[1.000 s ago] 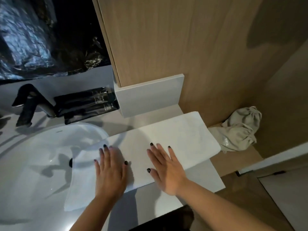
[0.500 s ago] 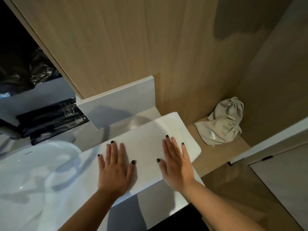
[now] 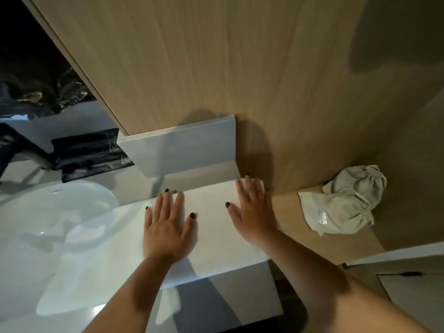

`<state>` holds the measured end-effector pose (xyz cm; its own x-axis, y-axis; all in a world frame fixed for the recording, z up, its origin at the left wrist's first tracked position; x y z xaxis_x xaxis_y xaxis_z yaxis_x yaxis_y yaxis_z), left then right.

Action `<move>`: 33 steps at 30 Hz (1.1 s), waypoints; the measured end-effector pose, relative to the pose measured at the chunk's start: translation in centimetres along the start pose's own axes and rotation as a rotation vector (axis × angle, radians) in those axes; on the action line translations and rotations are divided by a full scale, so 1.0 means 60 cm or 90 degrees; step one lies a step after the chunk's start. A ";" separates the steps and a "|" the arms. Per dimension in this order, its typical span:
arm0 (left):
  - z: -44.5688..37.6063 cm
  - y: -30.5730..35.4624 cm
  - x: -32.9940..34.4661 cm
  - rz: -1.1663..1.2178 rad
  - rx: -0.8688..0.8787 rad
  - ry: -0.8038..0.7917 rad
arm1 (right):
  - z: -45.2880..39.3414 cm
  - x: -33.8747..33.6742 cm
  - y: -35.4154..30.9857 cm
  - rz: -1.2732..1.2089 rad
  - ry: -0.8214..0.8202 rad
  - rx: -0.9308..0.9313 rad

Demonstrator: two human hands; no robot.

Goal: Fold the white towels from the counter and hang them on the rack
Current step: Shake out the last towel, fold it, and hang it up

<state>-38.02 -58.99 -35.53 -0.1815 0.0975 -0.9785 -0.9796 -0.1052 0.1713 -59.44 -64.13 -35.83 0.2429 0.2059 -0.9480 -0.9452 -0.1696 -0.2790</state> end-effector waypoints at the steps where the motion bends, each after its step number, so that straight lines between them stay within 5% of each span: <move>1: 0.010 -0.007 -0.001 0.007 -0.032 0.005 | 0.013 0.004 0.010 -0.041 0.002 0.041; 8: 0.108 -0.006 0.003 0.017 -0.115 0.015 | 0.127 0.029 0.074 -0.460 -0.068 0.369; 15: 0.141 0.121 0.034 -0.068 0.264 -0.018 | 0.150 0.005 0.111 -0.624 -0.136 0.375; 21: 0.127 0.191 0.039 -0.099 0.315 -0.014 | 0.156 -0.035 0.153 -0.582 -0.045 0.333; 29: 0.151 0.114 0.029 -0.082 0.365 0.043 | 0.140 -0.064 0.171 -0.426 0.066 0.281; 33: 0.146 0.096 0.023 -0.137 0.317 0.018 | 0.148 -0.079 0.079 -0.073 0.192 -0.033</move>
<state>-44.68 -50.81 -34.92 0.0231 0.0375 -0.9990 -0.9180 0.3966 -0.0063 -67.02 -57.37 -31.30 0.4085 -0.0666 -0.9103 -0.8973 -0.2122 -0.3872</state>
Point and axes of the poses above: each hand's wrist, its own z-axis away from the middle knuckle, its own x-axis out of the palm, y = z × x, the point moved 6 cm from there along -z, towards the middle knuckle, and after that the axes turned 1 degree about x, right-handed, at the moved point
